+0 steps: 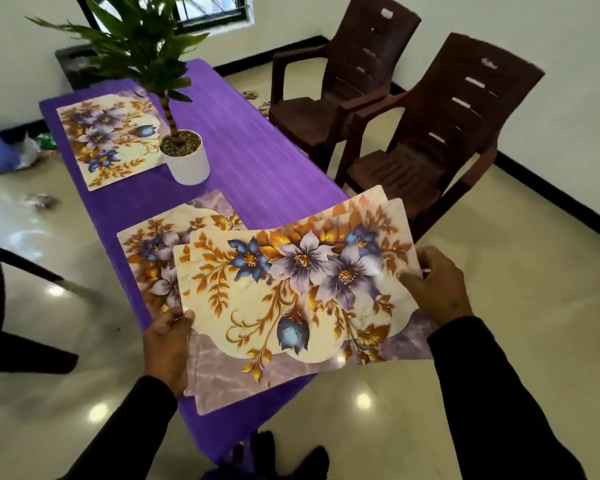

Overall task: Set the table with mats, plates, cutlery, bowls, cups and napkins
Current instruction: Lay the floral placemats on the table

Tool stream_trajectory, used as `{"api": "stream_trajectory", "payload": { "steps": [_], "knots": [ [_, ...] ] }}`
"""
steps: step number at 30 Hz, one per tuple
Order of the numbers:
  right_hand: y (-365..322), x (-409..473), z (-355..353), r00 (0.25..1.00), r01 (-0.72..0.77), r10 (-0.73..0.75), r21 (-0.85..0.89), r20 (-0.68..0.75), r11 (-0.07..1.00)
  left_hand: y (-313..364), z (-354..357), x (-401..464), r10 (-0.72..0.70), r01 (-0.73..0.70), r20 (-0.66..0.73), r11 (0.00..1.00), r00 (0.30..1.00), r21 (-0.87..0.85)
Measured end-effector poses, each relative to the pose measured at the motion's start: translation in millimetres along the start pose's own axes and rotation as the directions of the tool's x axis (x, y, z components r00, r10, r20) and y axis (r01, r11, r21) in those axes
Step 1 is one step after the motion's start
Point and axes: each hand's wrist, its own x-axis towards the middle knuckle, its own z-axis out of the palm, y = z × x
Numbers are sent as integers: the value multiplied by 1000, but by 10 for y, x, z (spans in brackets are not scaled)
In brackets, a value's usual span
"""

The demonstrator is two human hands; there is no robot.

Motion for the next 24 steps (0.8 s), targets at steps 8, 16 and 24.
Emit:
{"api": "stream_trajectory", "payload": {
  "steps": [8,16,24],
  "knots": [
    [300,414,-331,971,32,38,-281,238,959,-311,505,-66,-9,7,-37,999,999,-35],
    [375,1660,-517,923,220,-140,-192,358,956,-455,1555,-239,-36,-2,-289,992,957,-129],
    [371,2670,-542,833,427,-355,-87,425,900,-836,2338,-531,-128,-14,-521,966,844,-259]
  ]
}}
